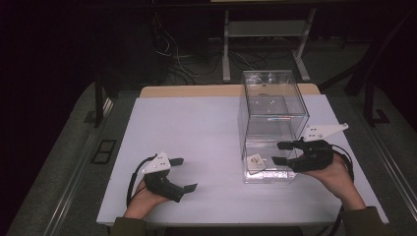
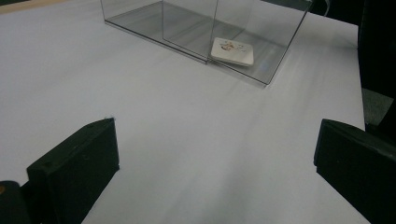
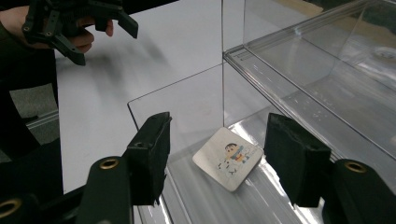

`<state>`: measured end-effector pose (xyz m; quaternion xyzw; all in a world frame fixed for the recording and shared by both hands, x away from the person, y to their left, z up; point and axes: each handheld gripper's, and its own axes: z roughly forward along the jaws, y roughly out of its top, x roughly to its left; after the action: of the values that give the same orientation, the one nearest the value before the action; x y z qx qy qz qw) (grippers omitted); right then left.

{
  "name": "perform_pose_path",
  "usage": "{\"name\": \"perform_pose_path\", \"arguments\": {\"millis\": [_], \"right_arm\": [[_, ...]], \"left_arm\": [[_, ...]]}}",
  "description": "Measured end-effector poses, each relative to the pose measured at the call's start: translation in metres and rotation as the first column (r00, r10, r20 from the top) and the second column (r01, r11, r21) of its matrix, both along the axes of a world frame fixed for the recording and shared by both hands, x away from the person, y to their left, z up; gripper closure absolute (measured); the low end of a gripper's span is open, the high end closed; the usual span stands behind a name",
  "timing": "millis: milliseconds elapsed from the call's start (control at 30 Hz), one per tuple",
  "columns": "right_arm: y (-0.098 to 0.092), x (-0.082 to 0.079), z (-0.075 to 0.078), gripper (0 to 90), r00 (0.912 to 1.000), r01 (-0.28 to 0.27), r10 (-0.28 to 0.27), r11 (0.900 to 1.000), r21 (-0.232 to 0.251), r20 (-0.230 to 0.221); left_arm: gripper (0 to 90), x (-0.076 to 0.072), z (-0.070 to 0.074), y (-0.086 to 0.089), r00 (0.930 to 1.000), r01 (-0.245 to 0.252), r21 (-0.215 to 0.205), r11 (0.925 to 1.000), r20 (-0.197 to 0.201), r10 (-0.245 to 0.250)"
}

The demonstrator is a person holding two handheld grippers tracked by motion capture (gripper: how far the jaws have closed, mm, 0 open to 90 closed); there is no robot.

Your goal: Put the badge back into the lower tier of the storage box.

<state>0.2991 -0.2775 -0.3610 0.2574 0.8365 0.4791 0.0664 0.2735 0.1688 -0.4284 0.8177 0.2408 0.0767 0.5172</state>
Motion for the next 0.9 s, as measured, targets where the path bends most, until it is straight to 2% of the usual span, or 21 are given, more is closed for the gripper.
{"name": "perform_pose_path", "arguments": {"millis": [333,500,900], "right_arm": [[-0.016,-0.005,0.0,37.2,0.9999,0.013,-0.014,1.0,0.014,0.006],[-0.026,-0.009,0.0,35.0,0.9997,0.024,-0.025,0.999,0.04,0.006],[-0.049,-0.02,-0.006,20.1,0.9967,0.081,-0.081,0.994,0.069,-0.004]], "left_arm": [[0.0,0.0,0.0,0.0,1.0,0.002,0.0,1.0,0.002,-0.002],[0.0,0.0,0.0,0.0,1.0,0.006,0.004,1.0,0.003,-0.006],[0.0,-0.001,0.0,0.0,1.0,0.003,0.0,1.0,0.002,-0.003]]}}
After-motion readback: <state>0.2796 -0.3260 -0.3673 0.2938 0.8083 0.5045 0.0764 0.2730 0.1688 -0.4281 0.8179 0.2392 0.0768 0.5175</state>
